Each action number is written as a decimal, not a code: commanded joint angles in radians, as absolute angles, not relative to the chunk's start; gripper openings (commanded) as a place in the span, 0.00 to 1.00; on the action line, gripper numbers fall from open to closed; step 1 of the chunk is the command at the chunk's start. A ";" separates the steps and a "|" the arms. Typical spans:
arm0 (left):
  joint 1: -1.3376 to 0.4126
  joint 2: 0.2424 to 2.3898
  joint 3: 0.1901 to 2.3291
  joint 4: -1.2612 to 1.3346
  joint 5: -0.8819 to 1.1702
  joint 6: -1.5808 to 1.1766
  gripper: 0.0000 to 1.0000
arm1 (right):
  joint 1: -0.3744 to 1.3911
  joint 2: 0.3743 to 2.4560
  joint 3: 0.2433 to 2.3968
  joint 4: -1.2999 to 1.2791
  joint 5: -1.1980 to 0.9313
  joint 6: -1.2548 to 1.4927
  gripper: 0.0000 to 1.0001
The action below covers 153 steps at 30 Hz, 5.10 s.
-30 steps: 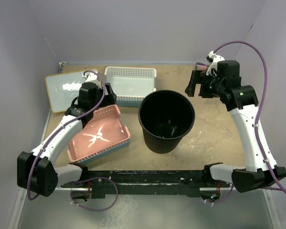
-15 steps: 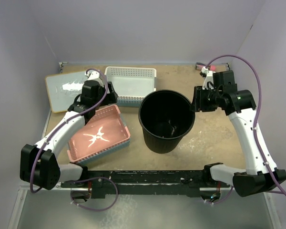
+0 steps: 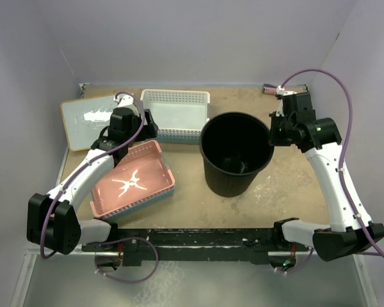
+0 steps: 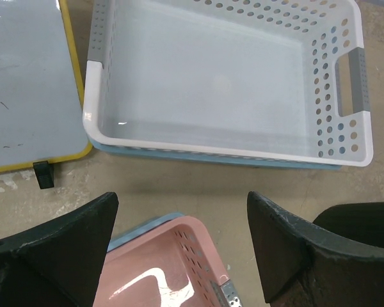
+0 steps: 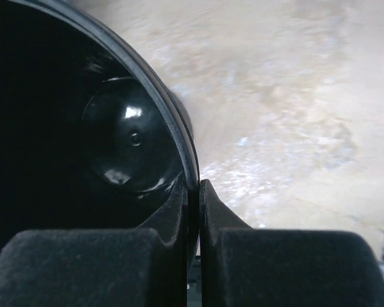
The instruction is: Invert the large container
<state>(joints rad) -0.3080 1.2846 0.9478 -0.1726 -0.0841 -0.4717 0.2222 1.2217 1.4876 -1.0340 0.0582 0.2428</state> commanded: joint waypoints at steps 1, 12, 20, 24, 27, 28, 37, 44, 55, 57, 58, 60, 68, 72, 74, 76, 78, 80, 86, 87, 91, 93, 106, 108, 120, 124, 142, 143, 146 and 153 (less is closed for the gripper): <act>-0.311 1.281 0.992 -0.117 -0.102 -0.468 0.79 | 0.215 1.226 1.530 -1.005 0.426 0.295 0.00; -0.310 1.271 1.005 -0.155 -0.126 -0.429 0.79 | 0.169 1.337 1.455 -0.667 0.432 0.484 0.00; -0.310 1.255 1.006 -0.178 -0.149 -0.419 0.82 | 0.146 1.416 1.643 -0.749 0.497 0.365 0.67; -0.310 1.265 1.009 -0.160 -0.152 -0.431 0.82 | 0.146 1.338 1.694 -0.723 0.405 0.251 0.84; -0.310 1.282 1.011 -0.141 -0.143 -0.448 0.82 | 0.152 1.280 1.684 -0.653 0.126 0.209 0.85; -0.310 1.289 1.014 -0.137 -0.139 -0.452 0.82 | 0.161 1.271 1.676 -0.630 0.023 0.203 0.85; -0.311 1.293 1.015 -0.145 -0.127 -0.484 0.82 | 0.476 1.416 1.771 -0.722 -0.093 0.044 0.83; -0.310 1.280 1.007 -0.150 -0.127 -0.500 0.82 | 0.553 1.529 1.777 -0.741 0.032 0.054 0.82; -0.310 1.270 1.006 -0.162 -0.131 -0.500 0.82 | 0.556 1.599 1.769 -0.776 0.148 0.126 0.07; -0.310 1.272 1.005 -0.161 -0.129 -0.498 0.82 | 0.553 1.597 1.780 -0.787 0.232 0.132 0.00; -0.311 1.273 1.004 -0.160 -0.127 -0.500 0.82 | 0.542 1.597 1.786 -0.793 0.291 0.144 0.00; -0.309 1.276 1.004 -0.158 -0.122 -0.500 0.82 | 0.483 1.580 1.789 -0.791 0.302 0.193 0.00; -0.310 1.280 1.008 -0.152 -0.107 -0.491 0.82 | 0.120 1.390 1.559 -0.487 0.003 0.536 0.00; -0.310 1.279 1.015 -0.161 -0.111 -0.480 0.82 | 0.048 1.291 1.347 -0.154 -0.040 0.733 0.00; -0.311 1.274 1.016 -0.163 -0.111 -0.477 0.82 | 0.034 1.243 1.205 0.059 -0.028 0.837 0.00; -0.310 1.267 1.016 -0.170 -0.114 -0.472 0.82 | 0.032 1.218 1.096 0.254 -0.017 0.919 0.00; -0.310 1.257 1.012 -0.177 -0.122 -0.466 0.82 | 0.032 1.221 1.028 0.396 -0.013 0.989 0.00; -0.310 1.251 1.007 -0.182 -0.129 -0.459 0.82 | 0.032 1.239 0.984 0.497 -0.016 1.050 0.00; -0.310 1.248 1.004 -0.186 -0.132 -0.454 0.82 | 0.032 1.316 0.900 0.720 -0.006 1.206 0.00; -0.309 1.249 1.002 -0.186 -0.133 -0.454 0.82 | 0.032 1.325 0.883 0.721 -0.001 1.226 0.00; -0.310 1.246 0.998 -0.189 -0.138 -0.452 0.82 | 0.032 1.311 0.812 0.663 0.024 1.287 0.00; -0.311 1.246 0.994 -0.187 -0.139 -0.451 0.82 | 0.032 1.275 0.772 0.609 0.051 1.301 0.00; -0.310 1.275 0.985 -0.170 -0.123 -0.460 0.82 | 0.028 1.033 0.547 0.277 0.157 1.375 0.04; -0.310 1.277 0.985 -0.169 -0.121 -0.460 0.82 | 0.024 1.012 0.523 0.270 0.144 1.370 0.16; -0.315 1.392 1.132 -0.062 0.090 -0.574 0.82 | 0.005 0.957 0.647 0.002 0.031 1.026 0.76; -0.366 1.515 1.261 -0.026 0.095 -0.609 0.82 | 0.005 0.967 0.753 -0.130 0.034 0.894 0.80; -0.496 2.122 1.906 -0.173 0.378 -0.672 0.79 | 0.000 0.896 0.755 -0.272 0.046 0.852 0.14; -0.500 2.133 1.914 -0.174 0.389 -0.673 0.79 | 0.000 0.896 0.753 -0.273 0.042 0.854 0.10; -0.510 2.148 1.922 -0.165 0.416 -0.675 0.78 | 0.000 0.898 0.746 -0.272 0.034 0.859 0.01; -0.546 2.138 1.915 -0.082 0.534 -0.729 0.75 | -0.001 0.909 0.740 -0.276 0.023 0.867 0.00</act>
<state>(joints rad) -0.5304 2.1605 1.8683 -0.1745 0.4343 -0.6949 0.0051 0.8890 0.7780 -0.1791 0.0254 0.8822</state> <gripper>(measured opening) 0.757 0.176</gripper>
